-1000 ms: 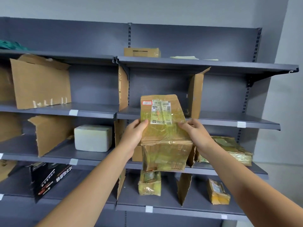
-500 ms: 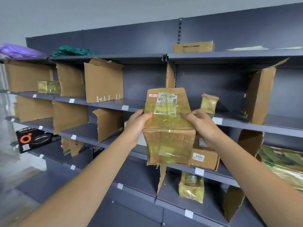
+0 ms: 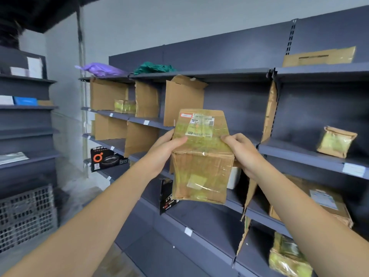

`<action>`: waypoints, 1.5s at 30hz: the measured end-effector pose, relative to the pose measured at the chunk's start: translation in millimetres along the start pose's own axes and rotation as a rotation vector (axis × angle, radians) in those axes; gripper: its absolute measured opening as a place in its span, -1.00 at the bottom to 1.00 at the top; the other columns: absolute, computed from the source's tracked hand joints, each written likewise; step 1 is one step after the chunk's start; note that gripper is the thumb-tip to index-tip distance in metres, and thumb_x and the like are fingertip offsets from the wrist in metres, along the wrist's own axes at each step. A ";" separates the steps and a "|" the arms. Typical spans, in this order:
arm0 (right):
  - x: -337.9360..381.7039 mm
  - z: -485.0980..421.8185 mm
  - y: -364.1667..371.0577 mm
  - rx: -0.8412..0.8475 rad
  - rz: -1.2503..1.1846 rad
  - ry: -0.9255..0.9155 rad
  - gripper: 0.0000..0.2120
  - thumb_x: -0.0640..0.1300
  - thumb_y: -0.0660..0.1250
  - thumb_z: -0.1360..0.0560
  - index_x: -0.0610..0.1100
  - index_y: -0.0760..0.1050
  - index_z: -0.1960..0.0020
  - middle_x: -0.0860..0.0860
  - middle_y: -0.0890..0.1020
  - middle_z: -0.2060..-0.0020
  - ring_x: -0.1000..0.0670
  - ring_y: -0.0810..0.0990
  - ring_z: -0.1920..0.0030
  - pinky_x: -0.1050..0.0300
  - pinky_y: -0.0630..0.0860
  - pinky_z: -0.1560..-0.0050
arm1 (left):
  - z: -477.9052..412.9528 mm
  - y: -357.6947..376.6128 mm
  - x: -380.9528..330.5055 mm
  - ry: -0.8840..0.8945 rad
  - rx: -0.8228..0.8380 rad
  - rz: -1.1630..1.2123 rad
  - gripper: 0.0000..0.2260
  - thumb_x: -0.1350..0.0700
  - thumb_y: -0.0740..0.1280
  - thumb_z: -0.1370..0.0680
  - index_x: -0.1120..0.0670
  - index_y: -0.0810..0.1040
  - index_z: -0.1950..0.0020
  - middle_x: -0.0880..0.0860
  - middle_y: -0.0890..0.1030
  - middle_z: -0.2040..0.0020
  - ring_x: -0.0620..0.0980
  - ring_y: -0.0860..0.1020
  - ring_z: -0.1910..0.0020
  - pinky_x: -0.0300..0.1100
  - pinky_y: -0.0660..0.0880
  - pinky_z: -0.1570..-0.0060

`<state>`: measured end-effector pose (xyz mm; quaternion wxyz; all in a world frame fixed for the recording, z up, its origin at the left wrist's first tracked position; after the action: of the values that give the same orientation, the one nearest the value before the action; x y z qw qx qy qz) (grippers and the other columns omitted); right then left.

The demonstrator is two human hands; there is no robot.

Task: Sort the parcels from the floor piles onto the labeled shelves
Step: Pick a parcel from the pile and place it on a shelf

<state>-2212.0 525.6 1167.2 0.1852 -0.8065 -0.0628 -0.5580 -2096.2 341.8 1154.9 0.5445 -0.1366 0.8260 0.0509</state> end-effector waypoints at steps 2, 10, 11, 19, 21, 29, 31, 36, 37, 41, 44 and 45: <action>2.2 -11.9 32.8 0.024 -0.009 0.004 -0.71 0.12 0.33 -0.52 -0.09 0.37 0.05 -0.07 0.57 0.07 -0.03 0.58 0.15 0.12 0.51 0.26 | -4.5 -32.8 10.1 0.006 -0.023 0.007 -0.72 0.06 0.30 -0.62 -0.16 0.51 -0.31 -0.17 0.61 -0.25 -0.16 0.53 -0.28 -0.07 0.33 -0.40; 23.2 -60.0 177.1 0.034 -0.019 0.007 -0.58 0.26 0.35 -0.34 -0.06 0.39 0.05 -0.05 0.55 0.16 -0.05 0.53 0.19 0.04 0.44 0.10 | -35.0 -185.0 30.1 0.001 -0.005 -0.042 -0.66 -0.21 0.35 -0.52 -0.31 0.45 -0.29 -0.33 0.53 -0.26 -0.31 0.42 -0.28 -0.05 0.16 -0.49; 27.1 -67.1 194.5 0.031 -0.025 0.011 -0.53 0.30 0.35 -0.26 -0.04 0.40 0.07 -0.05 0.55 0.15 -0.07 0.54 0.16 0.00 0.45 0.06 | -38.8 -204.8 30.3 0.021 0.012 -0.049 -0.55 -0.32 0.38 -0.43 -0.35 0.43 -0.30 -0.35 0.51 -0.29 -0.32 0.39 -0.32 -0.06 0.15 -0.49; 47.8 -122.1 306.7 0.011 -0.052 0.059 -0.65 0.08 0.33 -0.53 -0.16 0.45 -0.15 -0.09 0.59 0.10 -0.09 0.58 0.11 0.05 0.49 0.12 | -71.9 -332.1 48.4 0.087 0.200 -0.161 -0.08 -0.19 0.56 -0.26 -0.15 0.21 -0.54 -0.14 0.50 -0.39 -0.06 0.46 -0.38 0.02 0.29 -0.42; 47.7 -135.5 326.6 0.014 -0.058 0.061 -0.68 0.09 0.33 -0.53 -0.13 0.44 -0.11 -0.09 0.57 0.12 -0.08 0.56 0.13 0.06 0.47 0.15 | -82.4 -353.3 56.5 0.071 0.209 -0.199 -0.07 -0.06 0.57 -0.25 -0.18 0.20 -0.54 -0.13 0.51 -0.38 -0.07 0.48 -0.36 0.05 0.34 -0.42; 44.3 -214.3 366.1 -0.080 -0.016 0.009 -0.58 0.17 0.24 -0.55 -0.18 0.45 -0.16 -0.14 0.61 -0.03 -0.14 0.61 -0.04 -0.06 0.56 0.00 | -161.5 -397.2 77.5 0.095 0.157 -0.083 -0.31 0.09 0.56 -0.33 -0.34 0.36 -0.32 -0.26 0.58 -0.26 -0.24 0.47 -0.32 -0.08 0.21 -0.48; 43.4 -236.9 368.7 -0.095 0.001 -0.025 -0.57 0.19 0.22 -0.57 -0.17 0.45 -0.17 -0.12 0.61 -0.05 -0.11 0.61 -0.05 0.00 0.58 0.07 | -190.7 -402.4 82.6 0.096 0.159 -0.049 -0.38 0.15 0.54 -0.32 -0.35 0.40 -0.21 -0.29 0.62 -0.18 -0.22 0.47 -0.31 -0.05 0.17 -0.51; 39.9 -298.5 368.0 -0.150 -0.014 -0.063 -0.57 0.20 0.18 -0.60 -0.16 0.43 -0.19 -0.07 0.62 -0.03 0.02 0.61 0.07 0.08 0.59 0.15 | -274.7 -418.0 100.4 0.115 0.116 -0.079 -0.33 -0.07 0.49 -0.36 -0.26 0.31 -0.42 -0.16 0.51 -0.37 -0.13 0.42 -0.39 0.03 0.22 -0.50; 39.9 -309.5 367.9 -0.158 -0.010 -0.062 -0.56 0.20 0.17 -0.61 -0.16 0.43 -0.21 -0.05 0.61 -0.01 0.06 0.58 0.12 0.13 0.56 0.19 | -289.8 -420.9 102.8 0.114 0.103 -0.091 -0.32 -0.10 0.48 -0.36 -0.24 0.30 -0.44 -0.15 0.51 -0.37 -0.11 0.44 -0.38 0.05 0.24 -0.48; 38.1 -352.4 369.0 -0.194 0.017 -0.097 -0.52 0.27 0.14 -0.58 -0.12 0.43 -0.21 -0.03 0.62 -0.03 0.03 0.60 0.03 0.11 0.54 0.04 | -342.1 -424.6 113.1 0.140 0.122 -0.108 -0.20 -0.11 0.50 -0.39 -0.06 0.23 -0.57 -0.13 0.54 -0.34 -0.09 0.48 -0.35 0.07 0.27 -0.47; 32.9 -379.4 371.9 -0.209 0.036 -0.087 -0.34 0.47 0.11 -0.37 -0.03 0.49 -0.15 -0.01 0.67 -0.04 -0.03 0.64 -0.06 -0.13 0.55 -0.18 | -376.3 -427.5 122.5 0.158 0.127 -0.120 -0.33 -0.10 0.42 -0.48 -0.07 0.27 -0.55 -0.13 0.50 -0.39 -0.10 0.47 -0.36 0.04 0.29 -0.46; 30.5 -388.2 372.3 -0.209 0.033 -0.085 -0.27 0.52 0.09 -0.30 -0.01 0.51 -0.16 0.01 0.68 -0.03 -0.03 0.65 -0.07 -0.14 0.55 -0.20 | -387.6 -428.2 125.4 0.166 0.116 -0.119 -0.40 -0.12 0.39 -0.50 -0.08 0.33 -0.52 -0.13 0.50 -0.38 -0.09 0.47 -0.35 0.06 0.29 -0.45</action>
<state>-2426.4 35.4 1230.1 0.1065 -0.8453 0.0013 -0.5236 -2365.4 -179.8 1223.7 0.4833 -0.1573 0.8602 -0.0408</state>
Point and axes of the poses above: each hand's wrist, its own z-axis away from the middle knuckle, its own y-axis out of the palm, x = y × z, the point moved 5 cm from there along -z, towards the middle knuckle
